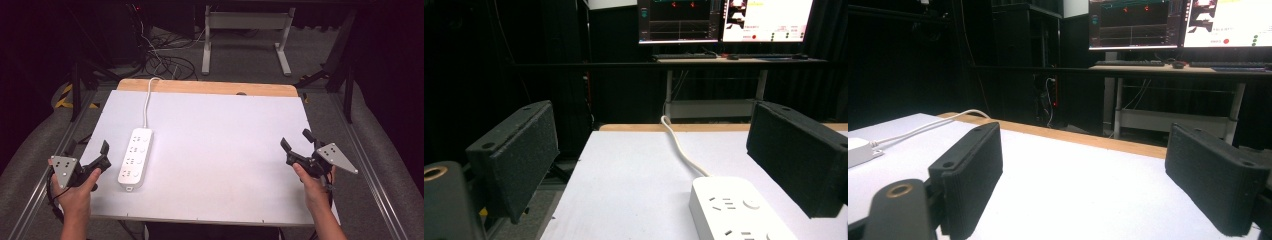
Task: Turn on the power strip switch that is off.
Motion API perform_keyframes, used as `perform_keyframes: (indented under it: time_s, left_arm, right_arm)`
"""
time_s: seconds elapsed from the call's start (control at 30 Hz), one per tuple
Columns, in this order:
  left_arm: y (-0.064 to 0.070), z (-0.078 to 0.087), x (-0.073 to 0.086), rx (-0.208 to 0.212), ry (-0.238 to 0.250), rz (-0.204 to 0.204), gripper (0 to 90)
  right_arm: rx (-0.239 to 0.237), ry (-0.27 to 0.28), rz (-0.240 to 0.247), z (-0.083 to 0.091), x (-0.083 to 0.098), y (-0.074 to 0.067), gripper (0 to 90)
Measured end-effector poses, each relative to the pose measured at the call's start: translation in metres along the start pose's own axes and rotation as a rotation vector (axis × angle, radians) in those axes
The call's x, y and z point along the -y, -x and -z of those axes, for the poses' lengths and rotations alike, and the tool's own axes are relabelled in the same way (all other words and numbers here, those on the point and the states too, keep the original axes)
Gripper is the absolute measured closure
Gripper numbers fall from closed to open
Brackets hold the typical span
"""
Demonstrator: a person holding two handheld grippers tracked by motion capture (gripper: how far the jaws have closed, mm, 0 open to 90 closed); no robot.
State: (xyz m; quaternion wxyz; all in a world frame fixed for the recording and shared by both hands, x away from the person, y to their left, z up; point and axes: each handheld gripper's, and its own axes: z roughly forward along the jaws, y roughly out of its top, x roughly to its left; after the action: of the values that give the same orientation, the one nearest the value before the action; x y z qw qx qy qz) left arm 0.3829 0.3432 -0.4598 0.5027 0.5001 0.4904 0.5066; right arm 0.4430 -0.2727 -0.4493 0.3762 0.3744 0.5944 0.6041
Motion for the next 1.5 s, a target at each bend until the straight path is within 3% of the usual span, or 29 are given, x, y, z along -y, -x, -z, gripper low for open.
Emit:
perform_keyframes:
  time_s: [0.47, 0.53, 0.63, 0.7, 0.8, 0.83, 0.97, 1.03, 1.17, 1.33, 1.5]
  left_arm:
    - [0.002, -0.002, -0.001, -0.012, 0.014, -0.007, 8.7]
    - [0.004, -0.004, -0.002, -0.021, 0.031, -0.009, 14.3]
    - [0.006, -0.006, -0.004, -0.003, 0.045, -0.005, 27.4]
    - [0.005, -0.006, -0.006, 0.009, 0.008, -0.001, 46.2]
    - [0.002, -0.005, -0.011, 0.034, -0.007, 0.061, 59.2]
    - [0.000, -0.005, -0.014, 0.038, -0.005, 0.069, 67.8]
    - [-0.005, -0.005, -0.021, 0.043, -0.028, 0.118, 88.3]
    - [-0.006, -0.006, -0.026, 0.067, -0.048, 0.146, 89.9]
    - [-0.008, -0.013, -0.034, 0.074, -0.090, 0.100, 90.0]
    - [-0.006, -0.031, -0.042, 0.098, -0.165, 0.076, 90.0]
    - [0.010, -0.054, -0.054, 0.156, -0.311, -0.021, 90.0]
  right_arm:
    - [-0.011, -0.007, 0.010, 0.000, 0.001, -0.001, 15.9]
    - [-0.008, -0.006, 0.013, 0.001, 0.001, -0.001, 15.9]
    - [-0.006, -0.006, 0.009, 0.005, 0.001, 0.001, 15.9]
    - [-0.008, -0.002, 0.006, 0.006, 0.001, 0.001, 15.9]
    - [-0.023, 0.005, -0.007, 0.006, 0.001, 0.001, 15.9]
    - [-0.027, 0.001, -0.008, 0.005, 0.001, 0.001, 16.0]
    - [-0.048, -0.005, -0.001, 0.004, 0.002, -0.003, 16.5]
    - [-0.057, -0.001, 0.001, 0.004, 0.001, -0.003, 16.7]
    - [-0.055, -0.004, -0.009, 0.003, 0.003, 0.000, 16.5]
    - [-0.049, -0.016, -0.016, -0.001, 0.005, 0.002, 16.4]
    - [-0.050, -0.024, -0.005, -0.002, 0.005, 0.001, 16.4]
